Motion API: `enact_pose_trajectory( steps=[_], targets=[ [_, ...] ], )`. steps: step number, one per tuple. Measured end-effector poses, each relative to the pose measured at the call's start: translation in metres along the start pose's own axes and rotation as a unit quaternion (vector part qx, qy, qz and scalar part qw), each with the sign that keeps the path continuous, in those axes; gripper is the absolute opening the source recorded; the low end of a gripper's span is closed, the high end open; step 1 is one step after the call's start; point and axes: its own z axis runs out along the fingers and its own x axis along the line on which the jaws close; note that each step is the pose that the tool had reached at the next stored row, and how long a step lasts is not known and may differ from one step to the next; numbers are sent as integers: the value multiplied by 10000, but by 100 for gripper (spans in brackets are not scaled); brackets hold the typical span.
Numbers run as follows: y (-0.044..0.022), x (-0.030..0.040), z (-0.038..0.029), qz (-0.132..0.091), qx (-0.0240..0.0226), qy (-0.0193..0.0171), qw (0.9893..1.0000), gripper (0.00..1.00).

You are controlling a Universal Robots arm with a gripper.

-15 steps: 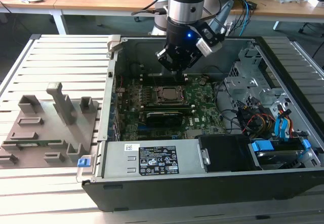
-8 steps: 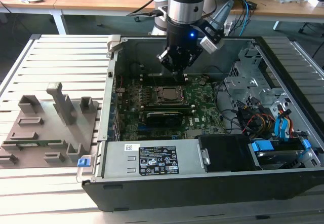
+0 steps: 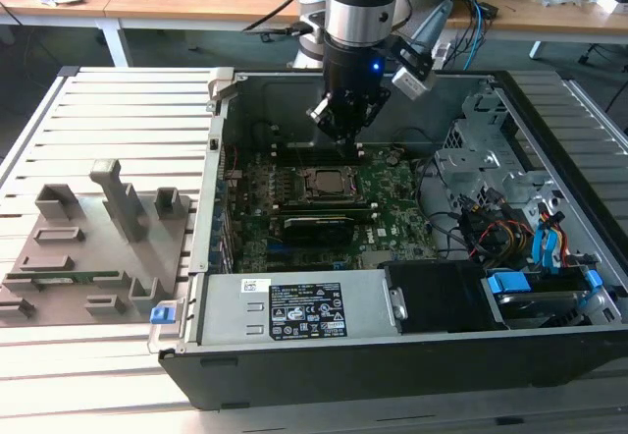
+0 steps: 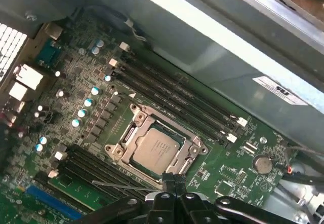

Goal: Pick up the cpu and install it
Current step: 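Install the first cpu locking lever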

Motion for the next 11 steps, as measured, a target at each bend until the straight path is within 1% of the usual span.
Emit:
enact_pose_trajectory(
  steps=[1, 3, 5, 6, 9, 10, 11],
  targets=[
    [0, 0, 0, -168, -2, -8, 9999, 11],
    [0, 0, 0, -378, -5, -17, 9993, 11],
    [0, 0, 0, -486, -6, -22, 9988, 11],
    [0, 0, 0, -618, -8, -27, 9981, 11],
    [0, 0, 0, -998, -13, -44, 9950, 11],
    [0, 0, 0, -1119, -15, -49, 9937, 11],
    [0, 0, 0, -1258, -17, -55, 9920, 11]
  ],
)
